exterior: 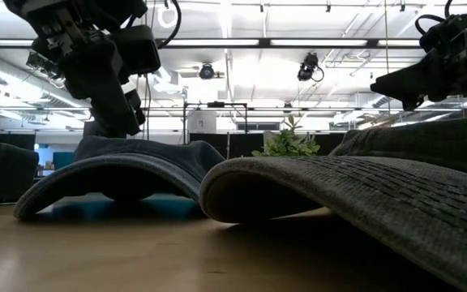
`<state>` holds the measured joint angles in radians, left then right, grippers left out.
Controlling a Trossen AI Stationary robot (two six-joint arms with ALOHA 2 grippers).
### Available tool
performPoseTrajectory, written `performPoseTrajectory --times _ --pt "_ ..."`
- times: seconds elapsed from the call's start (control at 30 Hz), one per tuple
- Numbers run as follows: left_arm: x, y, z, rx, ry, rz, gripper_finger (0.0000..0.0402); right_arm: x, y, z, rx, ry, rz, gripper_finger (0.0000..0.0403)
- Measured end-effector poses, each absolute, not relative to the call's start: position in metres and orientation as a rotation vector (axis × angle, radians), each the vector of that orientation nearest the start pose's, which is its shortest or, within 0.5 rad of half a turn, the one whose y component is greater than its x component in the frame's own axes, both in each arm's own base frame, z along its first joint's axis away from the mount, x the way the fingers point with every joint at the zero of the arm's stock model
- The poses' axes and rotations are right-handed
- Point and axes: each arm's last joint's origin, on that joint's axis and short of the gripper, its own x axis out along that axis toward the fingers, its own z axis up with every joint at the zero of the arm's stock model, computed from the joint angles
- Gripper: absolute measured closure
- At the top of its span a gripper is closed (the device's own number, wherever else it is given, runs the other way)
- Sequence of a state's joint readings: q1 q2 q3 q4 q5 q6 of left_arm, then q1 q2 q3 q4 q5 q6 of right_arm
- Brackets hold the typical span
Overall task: Pick & Place hat
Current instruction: Put the left blue cap into the blue bin
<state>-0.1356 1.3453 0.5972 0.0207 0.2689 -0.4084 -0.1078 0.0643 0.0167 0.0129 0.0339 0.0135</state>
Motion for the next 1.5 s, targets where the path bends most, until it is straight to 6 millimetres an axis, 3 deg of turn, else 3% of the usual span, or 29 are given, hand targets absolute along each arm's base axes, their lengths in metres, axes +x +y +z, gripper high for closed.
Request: performPoseTrajectory --times 0.37,0.67,1.0,1.17,1.5 --pt "0.249 -0.036 0.172 -0.348 0.787 -0.075 0.0259 0.100 -0.012 0.165 0.013 0.034 -0.142 0.0282" --pt "0.240 -0.036 0.164 -0.305 0.893 0.007 0.0259 0.100 -0.012 0.165 0.013 0.034 -0.142 0.0282" --pt "0.245 -0.038 0.168 -0.382 0.838 0.015 0.0259 0.100 -0.012 0.165 0.016 0.033 -0.141 0.0282" --pt "0.241 -0.038 0.165 -0.341 0.888 0.000 0.0259 0.100 -0.012 0.165 0.016 0.034 -0.141 0.0282" --pt "0.251 -0.043 0.144 -0.308 0.930 -0.017 0.0264 0.100 -0.012 0.165 0.020 0.040 -0.141 0.0282"
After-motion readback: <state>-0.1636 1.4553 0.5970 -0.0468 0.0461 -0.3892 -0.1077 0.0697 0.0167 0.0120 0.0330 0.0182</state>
